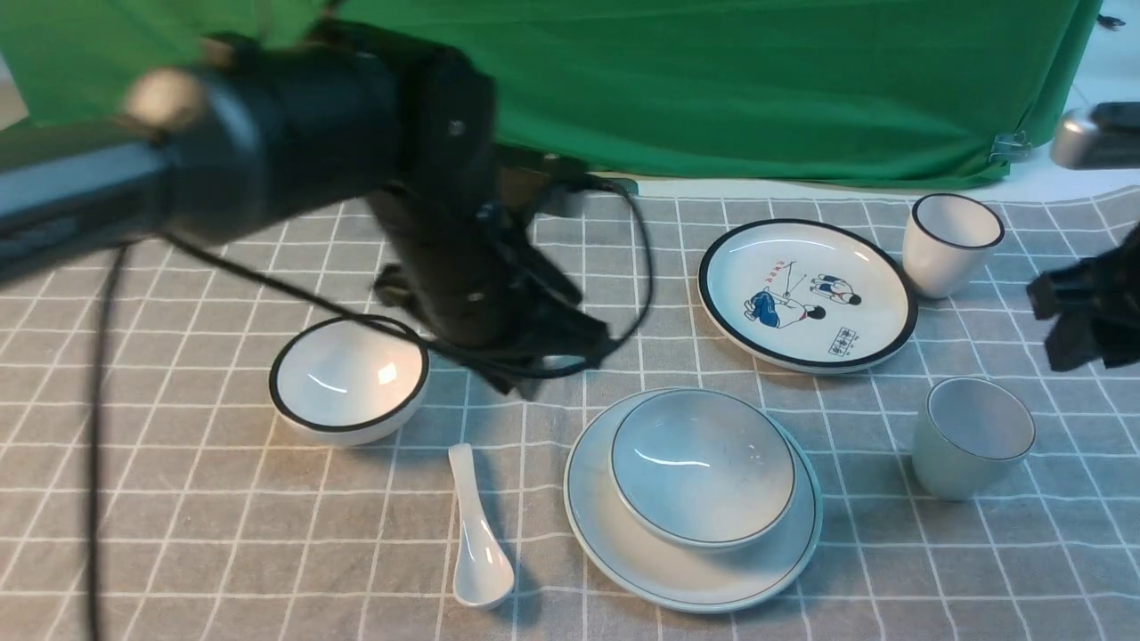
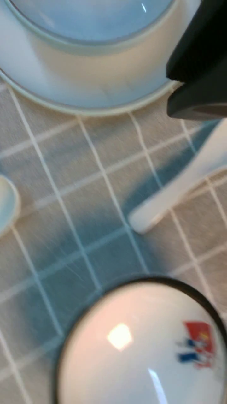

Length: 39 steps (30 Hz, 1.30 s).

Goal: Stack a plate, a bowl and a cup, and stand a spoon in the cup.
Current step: Use the right arm to grab a blue teacup, then use the right arm to put the blue teacup into the blue rice bowl in the middle

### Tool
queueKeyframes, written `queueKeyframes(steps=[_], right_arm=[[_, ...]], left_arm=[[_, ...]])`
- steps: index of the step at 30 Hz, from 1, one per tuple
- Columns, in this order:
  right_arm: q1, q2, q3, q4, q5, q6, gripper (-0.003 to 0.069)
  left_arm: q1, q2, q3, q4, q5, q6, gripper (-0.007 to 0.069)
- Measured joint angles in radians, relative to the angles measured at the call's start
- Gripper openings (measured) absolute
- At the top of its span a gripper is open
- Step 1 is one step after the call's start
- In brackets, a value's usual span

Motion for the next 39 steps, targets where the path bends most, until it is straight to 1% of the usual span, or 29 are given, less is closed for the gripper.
queueKeyframes(steps=[4,7,9,14,15,17,18,19,20,21,23,25,27,31,32,34,39], right_arm=[[-0.030,0.095,-0.032,-0.009,0.006,0.000,0.0435],[-0.050,0.171,-0.037,-0.009,0.005,0.000,0.0440],[-0.054,0.205,-0.037,-0.009,0.006,0.001,0.0440],[-0.055,0.294,-0.037,0.079,0.000,-0.036,0.0434],[-0.055,0.301,-0.037,0.092,0.000,-0.045,0.0415],[-0.055,0.312,-0.037,0.108,-0.001,-0.058,0.0321],[-0.055,0.312,-0.037,0.112,-0.001,-0.066,0.0207],[-0.055,0.305,-0.037,0.112,-0.001,-0.076,0.0121],[-0.055,0.302,-0.037,0.112,0.000,-0.077,0.0111],[-0.052,0.286,-0.037,0.118,0.007,-0.080,0.0082],[-0.042,0.255,-0.038,0.129,0.018,-0.084,0.0082],[0.002,0.204,-0.048,0.141,0.033,-0.098,0.0082],[0.071,0.169,-0.068,0.150,0.042,-0.106,0.0082],[0.195,0.169,-0.115,0.165,0.048,-0.102,0.0082],[0.207,0.171,-0.117,0.165,0.048,-0.101,0.0082],[0.268,0.190,-0.145,0.165,0.045,-0.096,0.0082],[0.338,0.251,-0.189,0.167,0.043,-0.078,0.0082]], left_arm=[[0.052,-0.076,0.146,-0.001,-0.049,-0.035,0.0013],[0.088,-0.131,0.272,-0.017,-0.106,-0.040,0.0011],[0.093,-0.149,0.314,-0.024,-0.129,-0.042,0.0011],[0.094,-0.160,0.353,-0.053,-0.161,-0.045,0.0011],[0.094,-0.160,0.353,-0.056,-0.166,-0.045,0.0011],[0.094,-0.161,0.353,-0.067,-0.180,-0.047,0.0011],[0.095,-0.161,0.353,-0.068,-0.185,-0.048,0.0011],[0.095,-0.161,0.353,-0.069,-0.188,-0.048,0.0011],[0.095,-0.161,0.353,-0.070,-0.189,-0.048,0.0011],[0.095,-0.161,0.353,-0.071,-0.192,-0.048,0.0011],[0.095,-0.161,0.353,-0.071,-0.198,-0.048,0.0011],[0.095,-0.161,0.353,-0.072,-0.216,-0.048,0.0011],[0.095,-0.161,0.353,-0.083,-0.242,-0.048,0.0011],[0.095,-0.161,0.353,-0.098,-0.260,-0.048,0.0011],[0.095,-0.161,0.353,-0.098,-0.260,-0.048,0.0011],[0.095,-0.161,0.353,-0.098,-0.260,-0.048,0.0011],[0.095,-0.161,0.353,-0.100,-0.260,-0.048,0.0011]])
